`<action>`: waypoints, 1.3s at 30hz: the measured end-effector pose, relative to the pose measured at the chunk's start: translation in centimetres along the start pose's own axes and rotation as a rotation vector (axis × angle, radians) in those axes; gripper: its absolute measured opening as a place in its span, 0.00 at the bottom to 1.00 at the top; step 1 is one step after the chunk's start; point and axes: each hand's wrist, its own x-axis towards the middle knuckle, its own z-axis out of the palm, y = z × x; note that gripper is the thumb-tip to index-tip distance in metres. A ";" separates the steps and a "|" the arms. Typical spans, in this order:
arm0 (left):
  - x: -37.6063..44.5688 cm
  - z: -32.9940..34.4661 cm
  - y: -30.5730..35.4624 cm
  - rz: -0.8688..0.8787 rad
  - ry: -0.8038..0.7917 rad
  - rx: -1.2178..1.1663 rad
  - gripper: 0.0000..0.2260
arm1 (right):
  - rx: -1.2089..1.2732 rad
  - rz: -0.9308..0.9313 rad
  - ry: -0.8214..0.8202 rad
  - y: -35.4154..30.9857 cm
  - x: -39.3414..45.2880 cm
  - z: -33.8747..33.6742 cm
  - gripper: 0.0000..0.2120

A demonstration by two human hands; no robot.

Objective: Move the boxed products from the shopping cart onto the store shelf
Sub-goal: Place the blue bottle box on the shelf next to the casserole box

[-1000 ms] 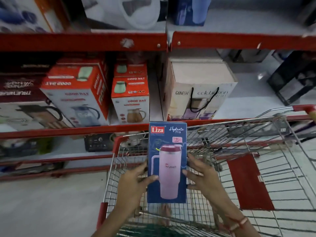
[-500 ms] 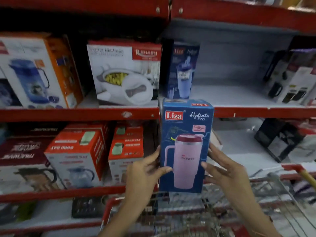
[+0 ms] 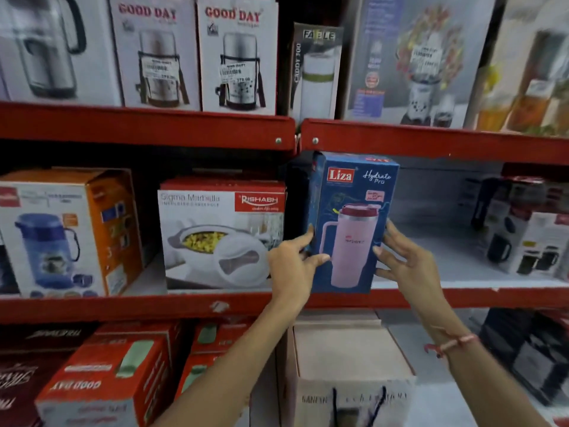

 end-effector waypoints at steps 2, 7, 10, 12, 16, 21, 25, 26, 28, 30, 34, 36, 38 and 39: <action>1.2 0.9 -1.1 0.001 0.018 0.028 0.29 | 0.014 0.013 0.003 1.3 1.4 0.3 0.27; 2.6 2.5 -4.2 -0.017 0.019 0.094 0.28 | -0.003 0.033 0.007 5.3 3.2 0.8 0.27; 2.3 2.8 -6.0 -0.037 0.011 0.117 0.28 | -0.060 0.058 0.010 7.4 3.1 0.8 0.26; 2.0 2.7 -6.7 -0.044 -0.017 0.111 0.29 | -0.105 0.060 0.000 7.9 2.6 0.8 0.26; 1.3 1.1 -6.3 -0.002 -0.037 0.148 0.27 | -0.393 -0.003 0.200 7.3 1.7 2.3 0.25; -0.1 -5.5 -5.5 0.444 0.264 0.309 0.17 | -0.436 -0.223 0.278 3.7 -0.6 7.8 0.16; -0.4 -11.1 -6.4 0.206 0.519 0.380 0.27 | -0.303 -0.041 -0.135 2.8 -2.5 12.9 0.25; -0.5 -12.2 -6.5 0.090 0.505 0.349 0.30 | -0.292 -0.003 -0.187 2.8 -2.9 13.9 0.29; -0.8 -13.9 -6.9 -0.069 0.385 0.242 0.35 | -0.290 0.035 -0.226 2.9 -3.4 15.5 0.32; -1.1 -14.8 -7.1 -0.113 0.286 0.187 0.36 | -0.303 0.055 -0.204 2.9 -3.6 16.1 0.33; -1.4 -15.6 -7.0 -0.098 0.221 0.186 0.37 | -0.315 0.107 -0.177 2.6 -3.5 15.8 0.34; -1.3 -16.0 -7.0 -0.100 0.191 0.183 0.37 | -0.320 0.117 -0.176 2.4 -3.5 15.7 0.34; -1.2 -16.4 -7.1 -0.104 0.186 0.185 0.36 | -0.339 0.114 -0.194 2.4 -3.6 15.6 0.35; -1.1 -16.4 -7.1 -0.107 0.196 0.187 0.36 | -0.349 0.112 -0.215 2.4 -3.7 15.5 0.36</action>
